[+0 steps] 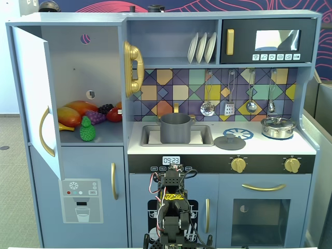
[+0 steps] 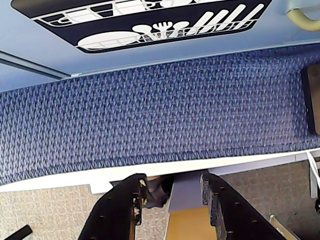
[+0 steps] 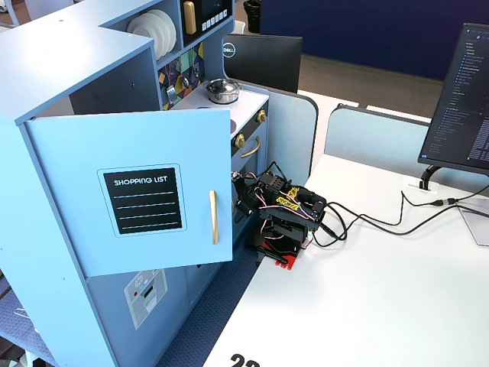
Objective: Pick up the green pineapple from the left cabinet and place it in the gray recipient
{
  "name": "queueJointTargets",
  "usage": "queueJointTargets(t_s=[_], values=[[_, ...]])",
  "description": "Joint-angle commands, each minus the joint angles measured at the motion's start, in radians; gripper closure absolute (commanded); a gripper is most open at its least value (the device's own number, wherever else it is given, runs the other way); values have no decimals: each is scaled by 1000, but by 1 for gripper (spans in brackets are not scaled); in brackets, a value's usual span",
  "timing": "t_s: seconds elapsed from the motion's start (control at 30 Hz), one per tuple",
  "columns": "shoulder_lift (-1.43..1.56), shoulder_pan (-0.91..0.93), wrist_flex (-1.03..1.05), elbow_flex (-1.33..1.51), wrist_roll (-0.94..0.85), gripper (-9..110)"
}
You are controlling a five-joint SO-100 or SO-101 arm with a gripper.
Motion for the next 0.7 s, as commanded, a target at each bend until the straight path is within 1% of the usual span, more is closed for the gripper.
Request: queueJointTargets(t_s=[0.0, 0.33, 0.47, 0.53, 0.6, 0.67], values=[[-3, 57, 184, 3, -38, 101], [-3, 55, 184, 3, -41, 101], [-5, -2, 161, -5, -74, 101], [-6, -98, 121, -44, -71, 101], [-8, -287, 61, -127, 6, 101], [-8, -483, -26, -227, 23, 101]])
